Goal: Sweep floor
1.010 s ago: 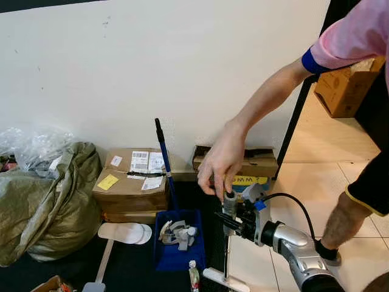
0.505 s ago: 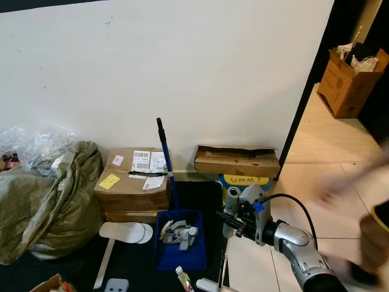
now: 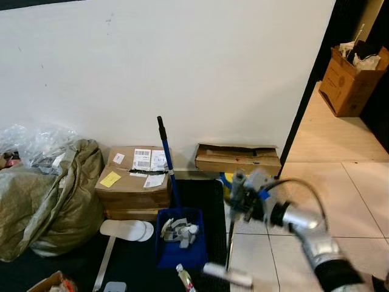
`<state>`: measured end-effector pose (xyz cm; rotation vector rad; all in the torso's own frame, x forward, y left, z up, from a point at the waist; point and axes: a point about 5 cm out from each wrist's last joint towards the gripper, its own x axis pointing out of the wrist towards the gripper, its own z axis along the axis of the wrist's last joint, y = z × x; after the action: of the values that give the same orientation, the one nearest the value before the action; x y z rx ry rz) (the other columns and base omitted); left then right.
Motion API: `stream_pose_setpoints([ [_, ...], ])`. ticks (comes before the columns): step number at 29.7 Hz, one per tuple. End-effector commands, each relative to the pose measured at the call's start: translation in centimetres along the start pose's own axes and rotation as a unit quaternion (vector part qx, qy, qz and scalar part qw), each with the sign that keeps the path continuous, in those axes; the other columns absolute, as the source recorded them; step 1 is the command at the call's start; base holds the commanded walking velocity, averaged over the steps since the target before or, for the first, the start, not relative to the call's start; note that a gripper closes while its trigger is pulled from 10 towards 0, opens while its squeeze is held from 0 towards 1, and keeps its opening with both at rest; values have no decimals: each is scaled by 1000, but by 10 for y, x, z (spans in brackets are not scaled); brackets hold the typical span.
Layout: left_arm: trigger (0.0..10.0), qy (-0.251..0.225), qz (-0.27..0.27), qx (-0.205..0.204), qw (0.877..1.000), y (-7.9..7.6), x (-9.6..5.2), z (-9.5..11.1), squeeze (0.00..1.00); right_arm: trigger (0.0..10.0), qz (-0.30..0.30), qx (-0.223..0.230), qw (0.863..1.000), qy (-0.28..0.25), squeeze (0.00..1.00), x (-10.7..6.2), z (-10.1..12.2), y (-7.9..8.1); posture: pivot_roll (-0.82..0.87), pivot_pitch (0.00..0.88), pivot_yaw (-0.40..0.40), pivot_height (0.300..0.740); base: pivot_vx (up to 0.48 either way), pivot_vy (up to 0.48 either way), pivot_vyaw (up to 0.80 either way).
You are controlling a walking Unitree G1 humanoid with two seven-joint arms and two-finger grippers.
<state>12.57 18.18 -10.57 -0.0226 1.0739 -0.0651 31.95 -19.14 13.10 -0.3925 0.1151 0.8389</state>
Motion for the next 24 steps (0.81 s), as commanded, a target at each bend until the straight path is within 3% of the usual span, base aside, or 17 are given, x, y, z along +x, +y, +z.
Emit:
stream_pose_setpoints([
  [1,10000,11,11,-1,1000,7,-2,-7,0,0,6,-26,999,-41,0,1,29,-7,-124,74,51,740,0,0,0],
  [3,10000,12,10,-3,1000,7,-2,-7,0,0,36,10,997,-63,0,-1,41,-5,-124,74,51,740,0,0,0],
  [8,10000,12,10,-4,1000,6,-3,-8,0,0,60,51,993,-91,0,0,50,-2,-128,75,39,740,0,0,0],
  [15,10000,13,10,-6,1000,6,-3,-8,0,0,55,88,991,-85,0,7,36,3,-123,72,35,740,0,0,0],
  [17,10000,14,10,-4,1000,7,-3,-9,0,0,66,108,989,-80,0,14,30,15,-119,68,34,740,0,0,0],
  [19,10000,14,10,-4,1000,7,-3,-9,0,0,66,108,989,-80,0,14,30,15,-119,68,34,740,0,0,0],
  [24,10000,15,12,-2,1000,8,-4,-11,0,0,103,132,984,-66,0,31,24,41,-108,78,30,740,0,0,0],
])
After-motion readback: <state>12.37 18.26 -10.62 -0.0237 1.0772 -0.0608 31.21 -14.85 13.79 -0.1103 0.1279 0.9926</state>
